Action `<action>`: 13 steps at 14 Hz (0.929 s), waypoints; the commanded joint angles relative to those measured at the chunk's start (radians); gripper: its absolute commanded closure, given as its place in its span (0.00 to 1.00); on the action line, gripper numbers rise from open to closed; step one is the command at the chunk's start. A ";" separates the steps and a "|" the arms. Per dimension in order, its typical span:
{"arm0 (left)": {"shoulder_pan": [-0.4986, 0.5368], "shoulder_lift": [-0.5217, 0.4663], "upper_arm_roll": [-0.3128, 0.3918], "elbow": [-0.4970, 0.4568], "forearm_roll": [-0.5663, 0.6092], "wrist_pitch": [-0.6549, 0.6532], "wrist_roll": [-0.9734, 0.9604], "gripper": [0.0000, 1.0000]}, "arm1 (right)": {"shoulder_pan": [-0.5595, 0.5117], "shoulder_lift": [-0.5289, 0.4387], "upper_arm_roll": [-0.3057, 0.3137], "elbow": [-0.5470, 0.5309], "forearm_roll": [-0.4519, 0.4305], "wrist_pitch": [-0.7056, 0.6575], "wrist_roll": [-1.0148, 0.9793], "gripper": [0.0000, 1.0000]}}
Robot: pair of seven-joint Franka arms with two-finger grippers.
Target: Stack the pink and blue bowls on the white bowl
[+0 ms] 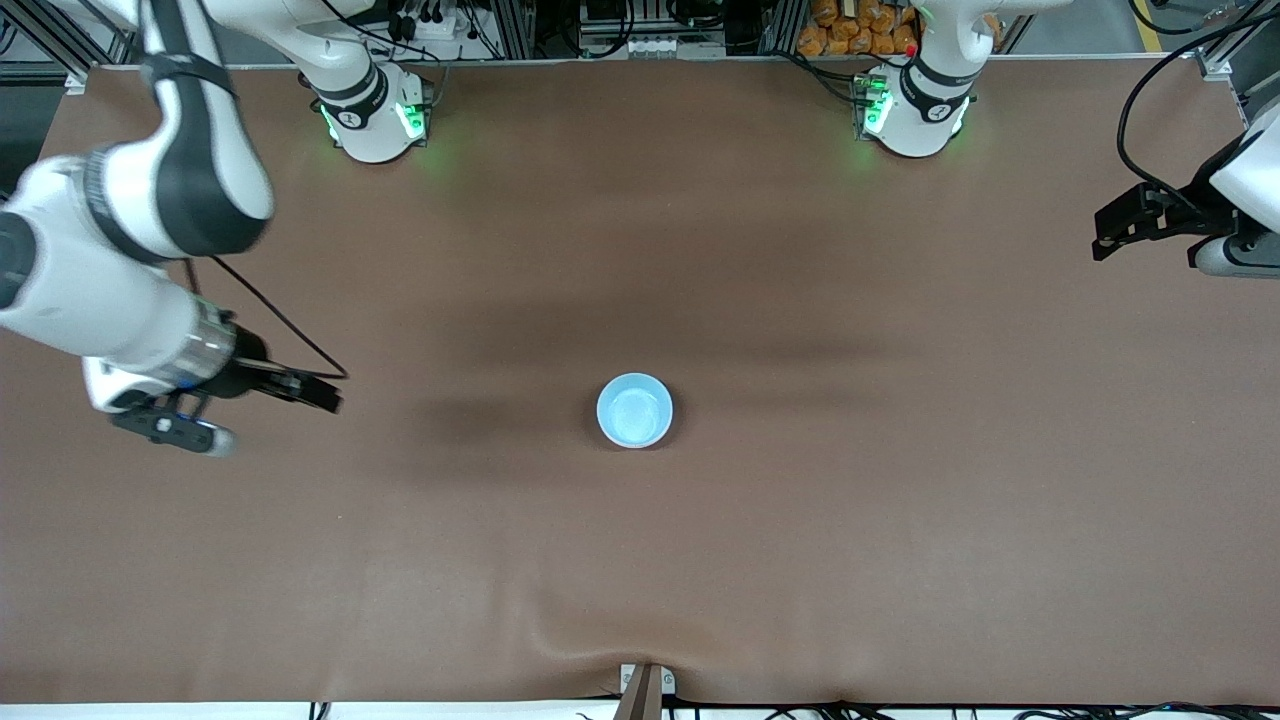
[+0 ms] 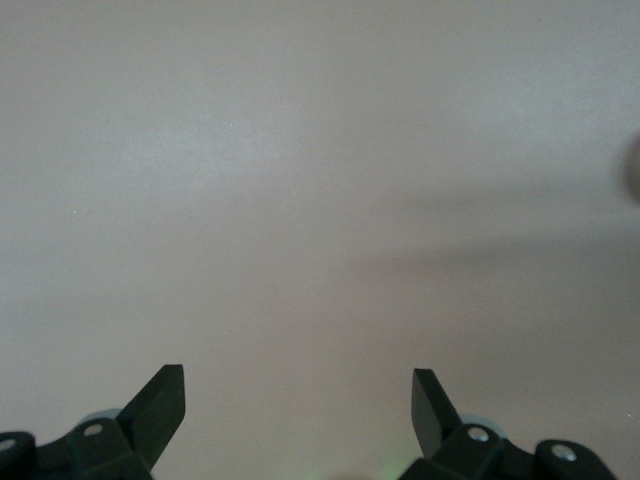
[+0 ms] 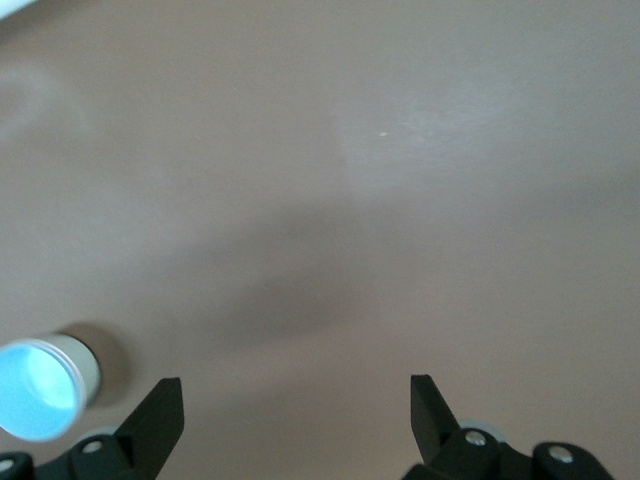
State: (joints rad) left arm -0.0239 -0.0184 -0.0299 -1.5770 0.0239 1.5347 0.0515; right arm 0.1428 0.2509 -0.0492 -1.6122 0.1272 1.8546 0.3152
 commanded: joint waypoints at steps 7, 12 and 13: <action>0.010 0.011 -0.005 0.023 -0.006 -0.005 -0.009 0.00 | -0.186 -0.252 0.023 -0.029 -0.083 -0.258 -0.349 0.00; 0.001 0.011 -0.007 0.023 -0.006 -0.005 -0.015 0.00 | -0.166 -0.288 0.038 -0.026 -0.170 -0.343 -0.208 0.00; 0.001 0.011 -0.008 0.023 -0.006 -0.005 -0.015 0.00 | -0.166 -0.309 0.037 -0.034 -0.175 -0.350 -0.206 0.00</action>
State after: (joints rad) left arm -0.0240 -0.0170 -0.0315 -1.5742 0.0239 1.5347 0.0515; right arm -0.0285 -0.0066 -0.0219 -1.6154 -0.0033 1.5218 0.0601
